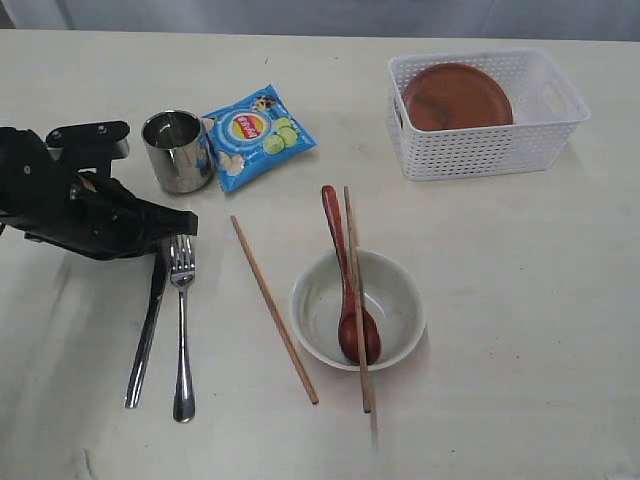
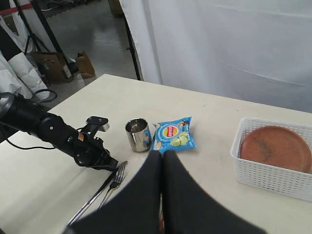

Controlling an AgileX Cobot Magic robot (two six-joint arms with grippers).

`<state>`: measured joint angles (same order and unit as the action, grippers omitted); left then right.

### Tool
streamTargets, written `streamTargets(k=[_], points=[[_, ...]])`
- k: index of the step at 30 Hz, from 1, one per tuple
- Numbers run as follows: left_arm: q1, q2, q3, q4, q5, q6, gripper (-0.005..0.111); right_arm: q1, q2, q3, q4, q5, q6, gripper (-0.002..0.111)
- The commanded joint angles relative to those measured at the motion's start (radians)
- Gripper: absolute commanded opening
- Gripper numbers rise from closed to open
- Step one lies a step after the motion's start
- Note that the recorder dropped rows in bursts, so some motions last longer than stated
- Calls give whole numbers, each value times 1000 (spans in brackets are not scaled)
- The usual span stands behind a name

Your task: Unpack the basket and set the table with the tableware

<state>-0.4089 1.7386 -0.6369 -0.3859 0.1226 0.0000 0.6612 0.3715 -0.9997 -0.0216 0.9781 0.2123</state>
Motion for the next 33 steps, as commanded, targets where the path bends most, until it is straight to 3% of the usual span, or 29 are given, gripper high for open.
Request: streamTargets(k=[1,6,11,15,20,27,33], points=[[-8,-34,11,8,68,7,0,-4,-3,3,-6,-7,2,-1],[-8,-117,11,36,82,0,0,-4,-3,3,-6,-7,11,-1],[-26,-230,11,35,189,0,0,-4,-3,3,-6,-5,26,-1],[-120,-333,21,34,308,10,0,-4,-3,3,-4,11,26,-1],[-293,-388,97,-43,261,0,0,-4,-3,3,-2,21,26,-1],[-375,-388,174,-73,209,-104,0,-4,-3,3,40,21,26,-1],[-507,-381,174,-98,121,-142,0,-4,-3,3,40,23,26,-1]])
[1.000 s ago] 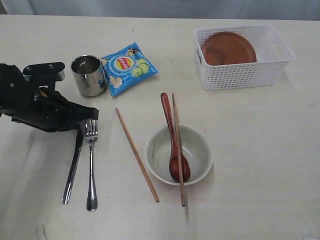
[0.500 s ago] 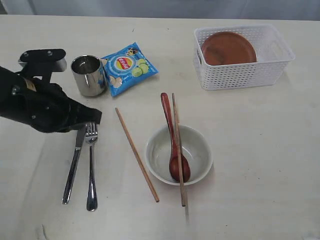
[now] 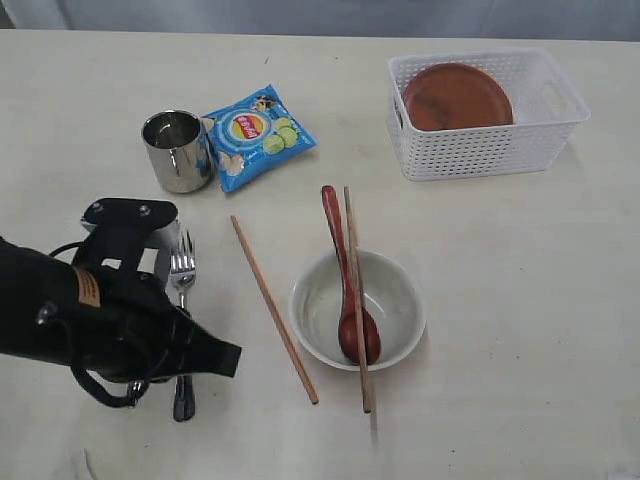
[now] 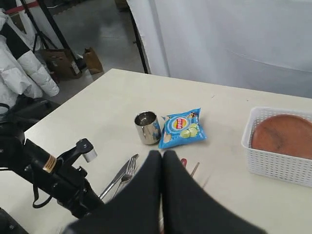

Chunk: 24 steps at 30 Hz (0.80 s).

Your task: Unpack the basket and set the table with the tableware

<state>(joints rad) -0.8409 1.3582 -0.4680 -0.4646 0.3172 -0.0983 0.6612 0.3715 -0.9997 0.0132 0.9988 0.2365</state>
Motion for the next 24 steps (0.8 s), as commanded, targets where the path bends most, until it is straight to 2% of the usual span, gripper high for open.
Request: streamTargets(k=[1,8,16,24], points=[[-88,8,5,-19,-97,-53,0,-4,-3,3,5,2,2,-1],[-99,146,5,-10,-192,-59,0,-4,-3,3,8,4,6,-1],[-99,249,5,-8,-149,18,0,-4,-3,3,8,16,8,-1],[-91,251,5,92,-98,6,0,-4,-3,3,8,33,6,-1]])
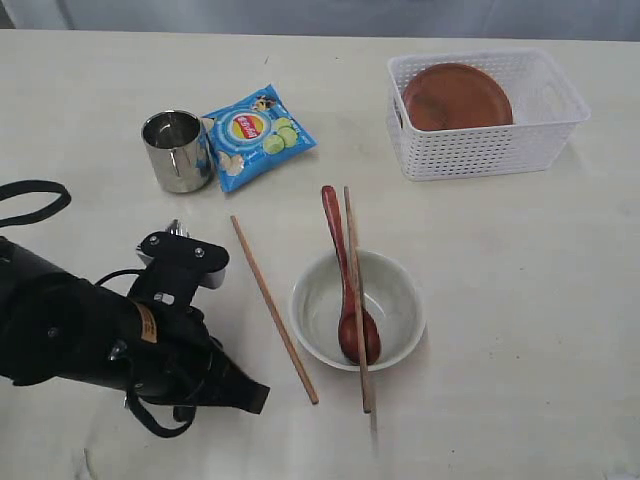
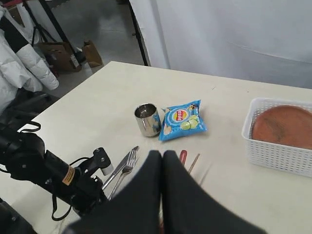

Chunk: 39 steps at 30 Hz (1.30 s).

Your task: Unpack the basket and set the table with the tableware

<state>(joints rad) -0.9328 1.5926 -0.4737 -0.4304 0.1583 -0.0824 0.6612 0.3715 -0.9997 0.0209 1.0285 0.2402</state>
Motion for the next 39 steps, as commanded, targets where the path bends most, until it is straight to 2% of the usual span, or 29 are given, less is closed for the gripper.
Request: streamTargets(k=[1,4,7,12,16,22,25,30,35,39], points=[[15,17,11,63,61,-12,0,-4,-3,3,0,4,3,-1],[147,17,11,63,99,18,0,-4,-3,3,0,6,5,-1],[203,17,11,63,165,90,0,-4,-3,3,0,2,4,-1],[203,17,1,106,150,100,0,-4,-3,3,-2,0,13,-1],[203,14,-63,113,215,98,0,-4,-3,3,-2,0,13,-1],[203,-117,-86,113,272,96,0,-4,-3,3,-2,2,13,-1],[203,-226,-62,117,365,77,0,-4,-3,3,-2,2,13,-1],[203,-292,37,89,504,82,0,-4,-3,3,0,2,13,-1],[134,-292,59,-12,453,115,0,-4,-3,3,4,2,13,-1],[61,-281,59,-28,446,82,0,-4,-3,3,4,2,15,-1]])
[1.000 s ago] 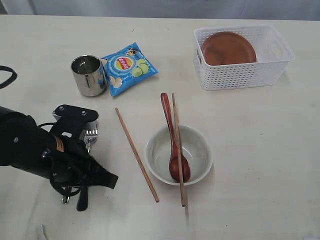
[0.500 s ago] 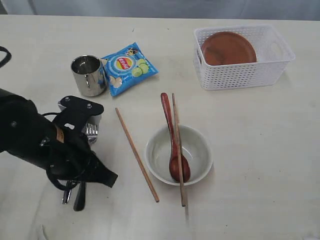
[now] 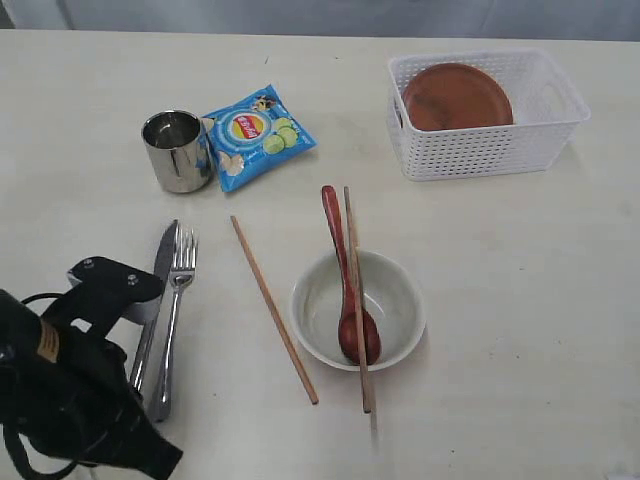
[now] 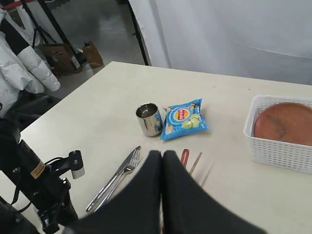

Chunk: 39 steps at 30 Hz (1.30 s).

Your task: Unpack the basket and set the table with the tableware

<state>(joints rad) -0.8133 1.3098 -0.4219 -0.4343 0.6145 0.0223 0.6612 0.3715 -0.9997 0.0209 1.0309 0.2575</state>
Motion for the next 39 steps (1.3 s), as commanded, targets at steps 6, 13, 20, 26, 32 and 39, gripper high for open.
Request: streamTargets(k=[6,13,20,26,32,39], points=[[-69,90,7,-16,-79,-30,0,-4,-3,3,4,-1,-2,-1],[-69,182,7,-14,-117,-30,0,-4,-3,3,4,6,-1,-1],[-69,184,7,47,-162,-72,0,-4,-3,3,4,6,-1,-1],[-69,184,7,208,-171,-226,0,-4,-3,3,4,6,-1,-1],[-69,184,7,220,-204,-244,0,-4,-3,3,4,6,-1,-1],[-69,145,7,187,-204,-239,0,-4,-3,3,4,6,-1,-1]])
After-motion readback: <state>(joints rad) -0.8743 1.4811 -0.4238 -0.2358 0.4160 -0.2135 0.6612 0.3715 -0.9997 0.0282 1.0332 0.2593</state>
